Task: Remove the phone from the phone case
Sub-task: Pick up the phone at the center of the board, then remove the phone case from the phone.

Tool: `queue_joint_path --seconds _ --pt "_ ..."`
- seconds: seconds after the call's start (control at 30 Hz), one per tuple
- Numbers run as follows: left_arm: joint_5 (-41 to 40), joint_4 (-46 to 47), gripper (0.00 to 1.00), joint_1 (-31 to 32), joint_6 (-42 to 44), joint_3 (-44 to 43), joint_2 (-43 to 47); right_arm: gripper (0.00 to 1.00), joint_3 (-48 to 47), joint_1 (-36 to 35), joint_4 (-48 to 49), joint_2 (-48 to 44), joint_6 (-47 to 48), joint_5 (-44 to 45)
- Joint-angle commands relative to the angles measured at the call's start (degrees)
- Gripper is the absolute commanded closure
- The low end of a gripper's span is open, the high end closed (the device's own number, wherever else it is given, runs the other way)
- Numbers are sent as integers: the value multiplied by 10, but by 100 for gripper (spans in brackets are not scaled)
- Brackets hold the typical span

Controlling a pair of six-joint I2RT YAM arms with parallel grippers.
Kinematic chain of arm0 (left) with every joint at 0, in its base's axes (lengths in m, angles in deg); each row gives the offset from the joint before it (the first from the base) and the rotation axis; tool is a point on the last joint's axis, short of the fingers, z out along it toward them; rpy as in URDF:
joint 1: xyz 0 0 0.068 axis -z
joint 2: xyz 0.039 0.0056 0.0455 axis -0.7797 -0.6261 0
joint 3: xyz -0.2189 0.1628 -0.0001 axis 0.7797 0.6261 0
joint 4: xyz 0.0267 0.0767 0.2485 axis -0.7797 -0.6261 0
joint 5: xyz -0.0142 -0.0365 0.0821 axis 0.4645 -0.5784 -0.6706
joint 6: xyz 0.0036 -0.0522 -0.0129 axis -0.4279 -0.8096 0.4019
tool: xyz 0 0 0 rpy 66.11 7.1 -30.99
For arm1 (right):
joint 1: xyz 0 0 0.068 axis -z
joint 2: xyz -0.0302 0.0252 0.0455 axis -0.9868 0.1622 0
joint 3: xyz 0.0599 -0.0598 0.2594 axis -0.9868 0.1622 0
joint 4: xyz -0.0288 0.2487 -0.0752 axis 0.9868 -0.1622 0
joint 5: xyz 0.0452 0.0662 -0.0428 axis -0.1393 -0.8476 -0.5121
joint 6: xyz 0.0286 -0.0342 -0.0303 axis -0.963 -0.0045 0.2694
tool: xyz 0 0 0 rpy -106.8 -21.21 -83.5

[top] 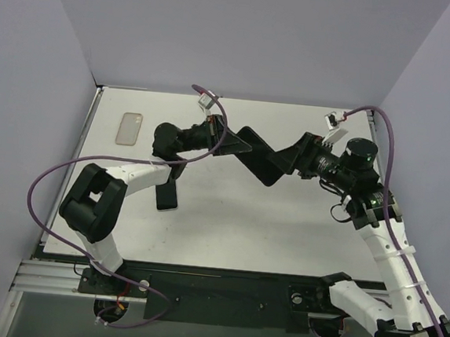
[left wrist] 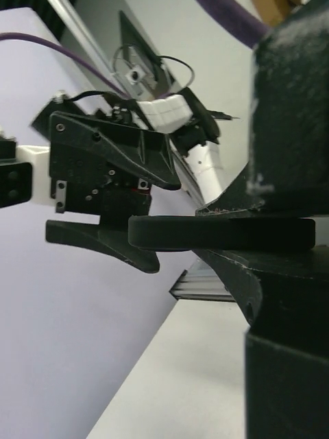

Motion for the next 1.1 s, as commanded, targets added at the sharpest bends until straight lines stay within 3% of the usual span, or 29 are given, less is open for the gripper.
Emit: queue_joint_path --seconds 0.0,0.07,0.27,0.4,0.43,0.5,0.53,0.6,0.67,0.7,0.77,0.87,1.07 --pt "97 22 100 2 31 -58 21 34 -78 27 -223 52 134 -236" --pt "129 26 100 6 27 -72 20 42 -93 25 -244 73 155 -291" --pt "151 -37 100 18 82 -76 32 53 -92 -35 -237 72 178 -294" --pt "145 -31 100 19 78 -76 33 75 -82 -78 -198 86 153 -259" --pt "142 -39 100 16 78 -77 33 87 -74 -89 -176 87 147 -234" --pt "122 -46 100 7 63 -84 34 100 -52 -94 -127 78 107 -165" --pt "94 -44 100 3 31 -83 34 100 -37 -92 -105 71 64 -139" --pt "45 -15 83 -12 -18 -62 40 100 32 -90 5 45 -13 -78" --pt "4 45 55 -26 -36 -34 48 100 78 -92 120 22 -87 -46" --pt "-7 43 35 -28 -37 -26 54 100 93 -93 185 8 -105 -32" --pt "-24 40 23 -31 -34 -16 55 100 112 -93 249 -2 -144 -31" --pt "-32 46 23 -32 -42 -11 45 100 120 -95 287 -6 -161 -21" --pt "-54 154 32 -29 -131 -7 2 100 126 -97 357 17 -192 -29"
